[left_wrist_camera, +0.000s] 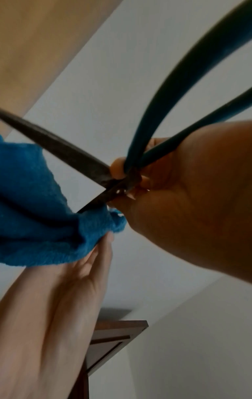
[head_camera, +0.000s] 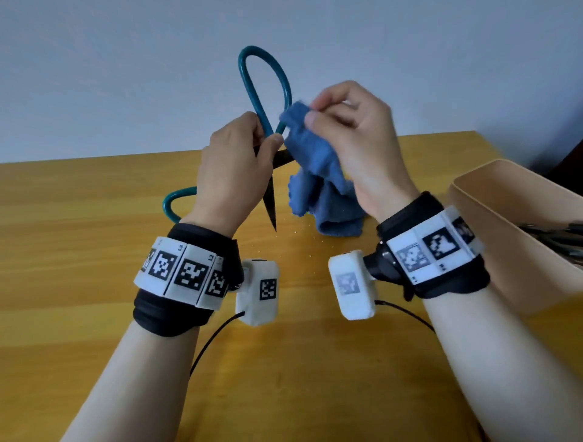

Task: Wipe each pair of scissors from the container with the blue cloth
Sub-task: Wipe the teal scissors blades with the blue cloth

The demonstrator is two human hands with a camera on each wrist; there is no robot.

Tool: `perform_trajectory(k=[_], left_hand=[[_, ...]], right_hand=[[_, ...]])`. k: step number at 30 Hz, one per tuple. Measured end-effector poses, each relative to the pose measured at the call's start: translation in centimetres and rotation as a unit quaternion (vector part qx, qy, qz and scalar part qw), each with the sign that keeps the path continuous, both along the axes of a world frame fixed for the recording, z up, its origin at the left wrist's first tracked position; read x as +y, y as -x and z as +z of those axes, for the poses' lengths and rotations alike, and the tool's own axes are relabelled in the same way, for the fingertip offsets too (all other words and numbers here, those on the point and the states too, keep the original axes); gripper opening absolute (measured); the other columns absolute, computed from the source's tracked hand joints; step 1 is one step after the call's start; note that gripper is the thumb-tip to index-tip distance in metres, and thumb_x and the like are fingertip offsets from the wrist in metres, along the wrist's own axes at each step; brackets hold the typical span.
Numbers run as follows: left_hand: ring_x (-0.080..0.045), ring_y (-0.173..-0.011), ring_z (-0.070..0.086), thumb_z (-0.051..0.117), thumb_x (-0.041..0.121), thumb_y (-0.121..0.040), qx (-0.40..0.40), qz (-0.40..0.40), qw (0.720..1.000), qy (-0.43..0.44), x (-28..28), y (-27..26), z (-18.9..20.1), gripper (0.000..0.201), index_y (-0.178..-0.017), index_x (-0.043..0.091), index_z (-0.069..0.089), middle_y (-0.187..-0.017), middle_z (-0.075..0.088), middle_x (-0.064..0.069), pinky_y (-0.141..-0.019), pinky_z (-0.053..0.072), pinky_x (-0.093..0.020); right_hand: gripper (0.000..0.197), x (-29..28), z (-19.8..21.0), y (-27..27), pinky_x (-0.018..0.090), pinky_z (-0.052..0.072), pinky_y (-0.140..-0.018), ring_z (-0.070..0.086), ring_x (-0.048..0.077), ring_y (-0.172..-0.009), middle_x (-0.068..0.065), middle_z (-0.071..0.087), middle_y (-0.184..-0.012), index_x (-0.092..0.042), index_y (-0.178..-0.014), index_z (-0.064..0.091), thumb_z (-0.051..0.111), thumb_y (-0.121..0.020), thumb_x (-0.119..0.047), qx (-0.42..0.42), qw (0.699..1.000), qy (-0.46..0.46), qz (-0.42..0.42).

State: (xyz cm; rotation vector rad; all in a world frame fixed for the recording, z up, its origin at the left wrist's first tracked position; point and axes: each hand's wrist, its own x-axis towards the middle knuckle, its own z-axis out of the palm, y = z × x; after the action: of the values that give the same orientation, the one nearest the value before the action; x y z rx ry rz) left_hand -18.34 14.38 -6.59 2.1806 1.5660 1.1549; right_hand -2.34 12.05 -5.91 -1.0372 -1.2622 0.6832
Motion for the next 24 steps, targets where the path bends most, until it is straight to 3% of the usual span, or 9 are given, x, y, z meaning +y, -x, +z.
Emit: perform_trajectory(k=[3, 11, 16, 19, 24], left_hand=[[-0.034, -0.065, 0.061, 0.051, 0.033, -0.099, 0.016, 0.006, 1.0, 0.002, 0.1, -0.1, -0.1, 0.024, -0.089, 0.012, 0.051, -0.081, 0.064, -0.004, -0.069, 0.051, -0.049], [-0.035, -0.068, 0.061, 0.049, 0.035, -0.1, 0.024, 0.005, 1.0, 0.014, 0.2, 0.0, -0.2, 0.025, -0.09, 0.013, 0.049, -0.082, 0.064, -0.006, -0.069, 0.05, -0.046], [-0.032, -0.072, 0.058, 0.053, 0.035, -0.099, 0.033, 0.001, 0.999, 0.008, 0.0, -0.6, -0.1, 0.025, -0.088, 0.012, 0.05, -0.08, 0.061, -0.002, -0.065, 0.042, -0.04], [-0.032, -0.067, 0.062, 0.053, 0.036, -0.097, 0.026, -0.024, 0.999, 0.007, -0.2, -0.6, 0.1, 0.026, -0.088, 0.012, 0.051, -0.081, 0.064, -0.003, -0.07, 0.05, -0.048], [-0.033, -0.065, 0.062, 0.054, 0.039, -0.096, 0.041, -0.043, 0.998, 0.005, -0.3, 0.0, 0.4, 0.029, -0.089, 0.011, 0.052, -0.081, 0.064, -0.004, -0.069, 0.052, -0.053]], right_hand=[[0.013, 0.2, -0.7, 0.3, 0.02, 0.052, -0.085, 0.069, 0.002, -0.088, -0.006, 0.076, -0.087, -0.011, -0.098, 0.072, 0.06, -0.092, -0.008, -0.125, 0.992, 0.007, 0.003], [0.015, 0.2, -0.7, -0.7, 0.011, 0.05, -0.08, 0.068, 0.0, -0.092, -0.008, 0.076, -0.094, -0.02, -0.102, 0.077, 0.071, -0.088, -0.02, -0.238, 0.97, 0.029, 0.049], [0.021, 0.2, -1.0, -0.7, 0.015, 0.055, -0.072, 0.071, 0.004, -0.082, -0.005, 0.076, -0.089, -0.016, -0.1, 0.073, 0.08, -0.08, -0.02, -0.247, 0.966, 0.056, 0.045], [0.024, 0.2, -0.7, -1.2, 0.021, 0.058, -0.071, 0.073, 0.008, -0.08, -0.004, 0.077, -0.087, -0.015, -0.103, 0.068, 0.079, -0.082, -0.015, -0.207, 0.972, 0.093, 0.055], [0.024, 0.1, -0.7, -1.4, 0.019, 0.055, -0.066, 0.072, 0.01, -0.078, -0.001, 0.077, -0.087, -0.009, -0.105, 0.063, 0.076, -0.085, -0.011, -0.172, 0.978, 0.108, 0.054]])
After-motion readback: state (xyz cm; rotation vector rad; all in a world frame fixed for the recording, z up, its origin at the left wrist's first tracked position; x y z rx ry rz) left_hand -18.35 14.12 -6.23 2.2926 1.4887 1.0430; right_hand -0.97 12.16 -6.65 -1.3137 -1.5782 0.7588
